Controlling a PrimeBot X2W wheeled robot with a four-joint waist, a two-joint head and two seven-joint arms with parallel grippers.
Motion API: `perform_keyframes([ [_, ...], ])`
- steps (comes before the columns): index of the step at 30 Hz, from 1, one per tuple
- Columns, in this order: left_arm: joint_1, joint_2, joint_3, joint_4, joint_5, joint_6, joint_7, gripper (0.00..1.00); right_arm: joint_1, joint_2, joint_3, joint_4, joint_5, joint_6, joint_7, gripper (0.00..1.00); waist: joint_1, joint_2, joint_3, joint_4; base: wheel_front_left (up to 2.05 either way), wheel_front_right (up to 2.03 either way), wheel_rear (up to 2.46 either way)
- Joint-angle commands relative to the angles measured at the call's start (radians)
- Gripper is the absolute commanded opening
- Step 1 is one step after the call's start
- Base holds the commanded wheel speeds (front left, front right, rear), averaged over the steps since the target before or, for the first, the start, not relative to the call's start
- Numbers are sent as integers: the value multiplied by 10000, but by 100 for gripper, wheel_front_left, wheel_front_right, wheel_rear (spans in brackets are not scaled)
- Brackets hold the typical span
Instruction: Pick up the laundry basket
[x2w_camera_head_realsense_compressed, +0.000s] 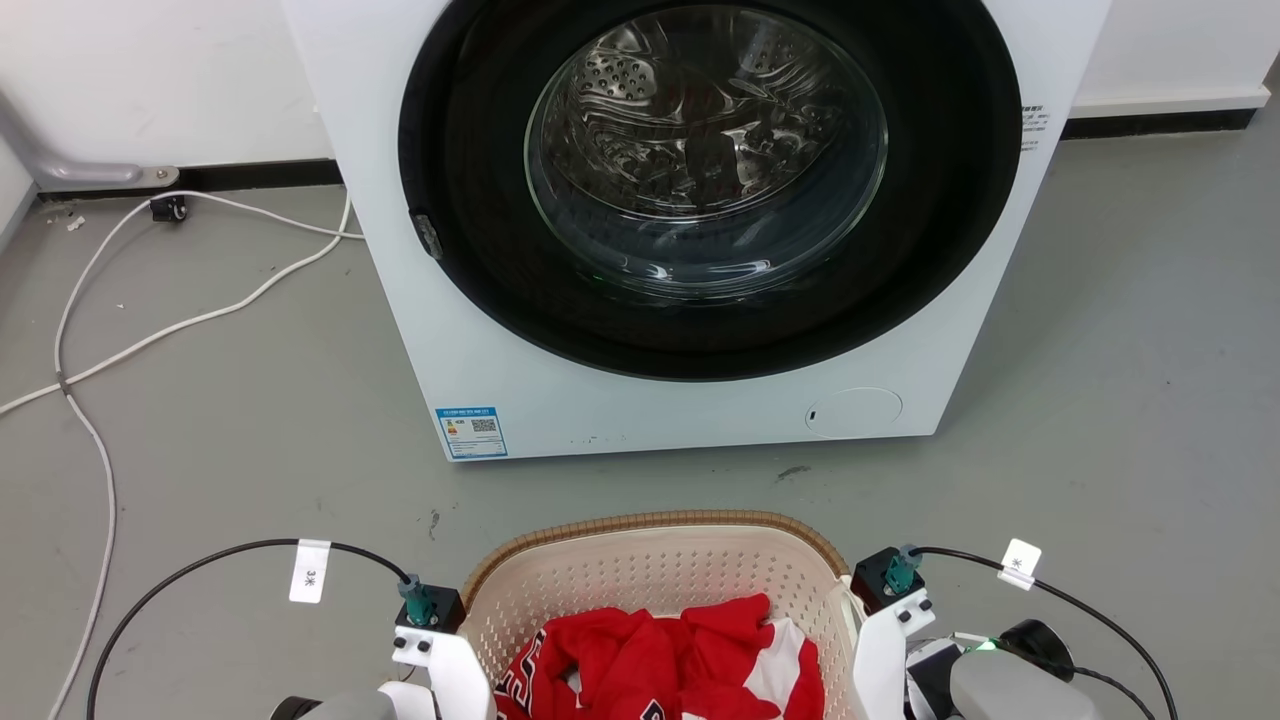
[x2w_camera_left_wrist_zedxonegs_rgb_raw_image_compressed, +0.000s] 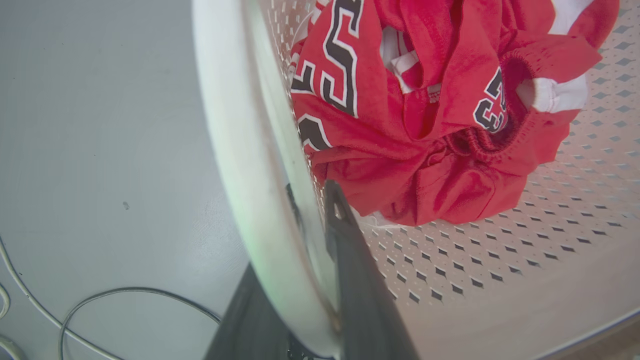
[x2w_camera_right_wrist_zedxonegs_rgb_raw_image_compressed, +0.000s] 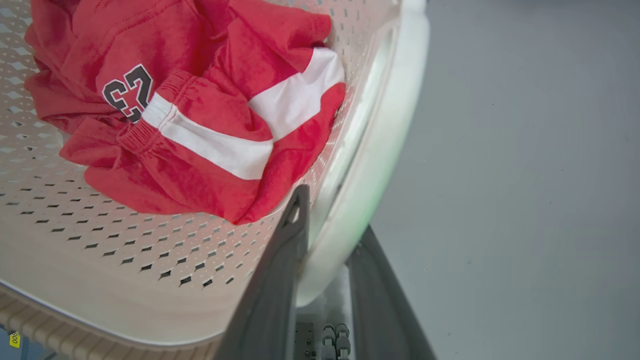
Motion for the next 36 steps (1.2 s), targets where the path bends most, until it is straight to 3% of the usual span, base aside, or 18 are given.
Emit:
perform_keyframes([
  [1, -29, 104, -72, 37, 77, -36, -31, 0, -178, -193, 47, 58, -3, -21, -56, 0, 0, 0, 2, 1, 0, 0, 0],
  [36, 34, 123, -160, -37, -103, -36, -69, 0, -284, -234, 987, 184, 914, -21, -154, 0, 0, 0, -9, 5, 0, 0, 0],
])
